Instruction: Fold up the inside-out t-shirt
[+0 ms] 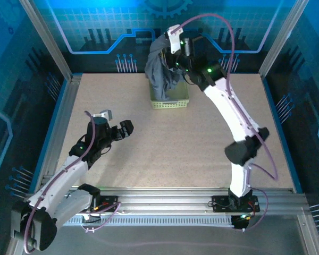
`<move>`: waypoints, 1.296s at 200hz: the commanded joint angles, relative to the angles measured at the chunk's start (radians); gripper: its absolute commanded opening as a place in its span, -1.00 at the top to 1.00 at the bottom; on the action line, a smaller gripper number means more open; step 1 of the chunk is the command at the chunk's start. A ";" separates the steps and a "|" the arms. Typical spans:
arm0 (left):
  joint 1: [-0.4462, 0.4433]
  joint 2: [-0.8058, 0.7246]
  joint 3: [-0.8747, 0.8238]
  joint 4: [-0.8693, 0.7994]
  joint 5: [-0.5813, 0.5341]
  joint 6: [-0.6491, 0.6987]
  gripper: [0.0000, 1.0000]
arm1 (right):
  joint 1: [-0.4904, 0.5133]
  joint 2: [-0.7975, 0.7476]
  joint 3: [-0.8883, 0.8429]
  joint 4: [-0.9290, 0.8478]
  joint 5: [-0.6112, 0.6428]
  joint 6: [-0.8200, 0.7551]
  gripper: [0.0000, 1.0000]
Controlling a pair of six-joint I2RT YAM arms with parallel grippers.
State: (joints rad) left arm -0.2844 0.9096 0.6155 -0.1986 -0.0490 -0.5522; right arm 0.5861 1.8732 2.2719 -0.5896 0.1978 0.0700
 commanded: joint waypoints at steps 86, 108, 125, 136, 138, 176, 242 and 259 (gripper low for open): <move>0.010 -0.121 0.041 -0.055 -0.090 -0.044 -0.98 | 0.135 -0.427 -0.674 0.198 -0.018 0.028 1.00; 0.010 -0.079 0.039 -0.044 -0.057 -0.056 -0.98 | 0.139 -0.426 -0.838 0.237 -0.009 0.099 1.00; 0.010 -0.020 0.046 -0.032 -0.013 -0.056 -0.98 | 0.143 -0.394 -0.935 0.265 -0.015 0.149 0.86; 0.010 0.035 0.069 -0.044 0.011 -0.054 -0.98 | 0.143 -0.364 -0.979 0.276 -0.003 0.176 0.60; 0.010 0.044 0.073 -0.048 0.013 -0.054 -0.98 | 0.143 -0.359 -0.987 0.277 0.000 0.179 0.52; 0.009 0.196 0.143 -0.100 0.067 -0.040 -0.97 | 0.116 -0.280 -0.942 0.207 0.098 0.177 -0.44; 0.007 0.238 0.128 -0.093 0.091 -0.055 -0.97 | -0.120 0.026 -0.590 0.084 0.135 0.175 -0.92; 0.007 0.230 0.125 -0.100 0.085 -0.052 -0.97 | -0.174 0.185 -0.421 -0.001 0.151 0.201 -0.90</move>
State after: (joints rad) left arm -0.2779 1.1473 0.7322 -0.2802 0.0151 -0.5976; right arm 0.4728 1.8626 1.6802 -0.4431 0.2916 0.2317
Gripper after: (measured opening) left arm 0.985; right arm 0.960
